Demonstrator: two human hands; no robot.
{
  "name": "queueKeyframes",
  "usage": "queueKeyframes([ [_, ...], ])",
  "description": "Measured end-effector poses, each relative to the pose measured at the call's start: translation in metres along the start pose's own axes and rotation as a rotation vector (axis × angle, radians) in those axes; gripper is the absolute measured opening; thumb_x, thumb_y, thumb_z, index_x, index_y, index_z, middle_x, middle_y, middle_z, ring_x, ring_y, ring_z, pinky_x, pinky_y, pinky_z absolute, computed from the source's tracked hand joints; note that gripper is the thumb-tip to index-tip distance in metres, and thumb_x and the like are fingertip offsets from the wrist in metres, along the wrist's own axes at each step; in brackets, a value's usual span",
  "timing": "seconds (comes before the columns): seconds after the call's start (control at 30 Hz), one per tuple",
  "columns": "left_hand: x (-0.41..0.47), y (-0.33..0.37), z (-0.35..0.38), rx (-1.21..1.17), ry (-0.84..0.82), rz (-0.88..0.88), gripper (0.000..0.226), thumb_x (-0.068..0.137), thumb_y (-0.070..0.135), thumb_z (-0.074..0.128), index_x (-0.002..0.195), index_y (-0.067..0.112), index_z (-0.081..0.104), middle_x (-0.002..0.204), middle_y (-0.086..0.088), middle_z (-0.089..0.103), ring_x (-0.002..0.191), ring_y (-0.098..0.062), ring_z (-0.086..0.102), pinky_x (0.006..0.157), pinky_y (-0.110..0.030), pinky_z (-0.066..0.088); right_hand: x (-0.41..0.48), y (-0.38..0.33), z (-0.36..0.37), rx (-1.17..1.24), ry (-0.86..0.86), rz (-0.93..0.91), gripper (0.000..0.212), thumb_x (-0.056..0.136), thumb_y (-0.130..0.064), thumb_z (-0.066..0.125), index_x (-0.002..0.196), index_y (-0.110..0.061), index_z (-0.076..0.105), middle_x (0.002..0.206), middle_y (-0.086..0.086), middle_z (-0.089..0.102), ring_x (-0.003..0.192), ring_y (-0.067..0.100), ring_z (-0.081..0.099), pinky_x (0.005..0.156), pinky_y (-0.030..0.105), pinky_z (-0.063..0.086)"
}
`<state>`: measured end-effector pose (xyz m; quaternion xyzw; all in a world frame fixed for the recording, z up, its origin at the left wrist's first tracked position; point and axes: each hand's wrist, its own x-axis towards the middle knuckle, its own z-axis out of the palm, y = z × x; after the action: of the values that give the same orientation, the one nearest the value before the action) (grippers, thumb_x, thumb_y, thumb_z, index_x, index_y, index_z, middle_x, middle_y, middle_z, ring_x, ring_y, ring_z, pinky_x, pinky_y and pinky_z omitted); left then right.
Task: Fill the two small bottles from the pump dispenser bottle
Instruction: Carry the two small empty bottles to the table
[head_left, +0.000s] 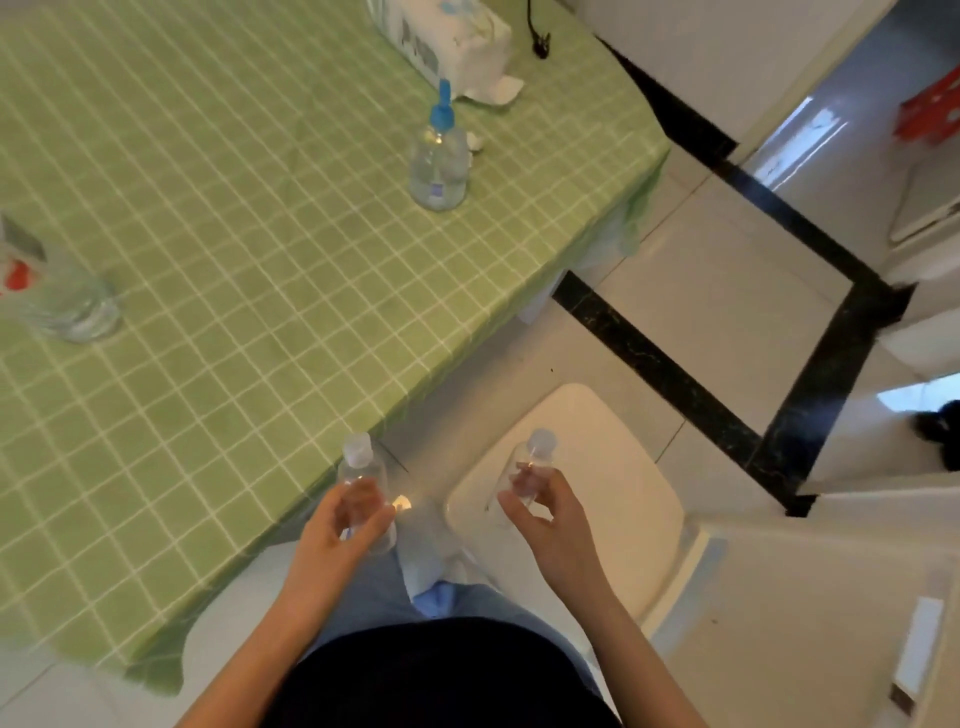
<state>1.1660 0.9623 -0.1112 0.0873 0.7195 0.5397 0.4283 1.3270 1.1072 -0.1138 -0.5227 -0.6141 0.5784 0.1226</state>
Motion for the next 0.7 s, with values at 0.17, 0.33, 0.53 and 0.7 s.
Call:
queueKeyframes([
  [0.17, 0.035, 0.024, -0.029, -0.05, 0.028, 0.018, 0.026, 0.082, 0.001, 0.064, 0.093, 0.024, 0.06, 0.096, -0.002, 0.067, 0.089, -0.018, 0.061, 0.075, -0.02, 0.048, 0.035, -0.033, 0.037, 0.019, -0.036, -0.033, 0.012, 0.086, -0.014, 0.068, 0.093, -0.017, 0.059, 0.094, -0.008, 0.064, 0.089, -0.006, 0.059, 0.066, 0.002, 0.042],
  [0.33, 0.073, 0.05, -0.069, -0.086, 0.086, 0.04, 0.026, 0.082, -0.005, 0.061, 0.099, 0.015, 0.059, 0.105, -0.011, 0.065, 0.099, -0.026, 0.06, 0.091, -0.042, 0.046, 0.071, -0.072, 0.084, 0.035, -0.076, -0.094, 0.023, 0.086, -0.007, 0.066, 0.107, -0.01, 0.059, 0.095, -0.008, 0.062, 0.085, -0.007, 0.057, 0.064, 0.002, 0.043],
  [0.53, 0.1, 0.063, -0.102, -0.074, 0.154, 0.078, 0.026, 0.082, 0.003, 0.065, 0.098, 0.022, 0.06, 0.104, -0.007, 0.067, 0.099, -0.021, 0.063, 0.093, -0.042, 0.047, 0.102, -0.112, 0.119, 0.021, -0.153, -0.139, 0.025, 0.085, -0.001, 0.066, 0.108, -0.008, 0.057, 0.096, -0.004, 0.06, 0.091, 0.0, 0.054, 0.066, 0.003, 0.043],
  [0.7, 0.117, 0.064, -0.103, -0.101, 0.192, 0.057, 0.026, 0.082, 0.006, 0.066, 0.098, 0.026, 0.06, 0.103, 0.0, 0.068, 0.099, -0.016, 0.063, 0.091, -0.042, 0.049, 0.132, -0.136, 0.13, 0.019, -0.214, -0.169, 0.026, 0.084, -0.002, 0.067, 0.106, -0.011, 0.058, 0.096, -0.007, 0.06, 0.09, -0.004, 0.054, 0.067, 0.0, 0.041],
])
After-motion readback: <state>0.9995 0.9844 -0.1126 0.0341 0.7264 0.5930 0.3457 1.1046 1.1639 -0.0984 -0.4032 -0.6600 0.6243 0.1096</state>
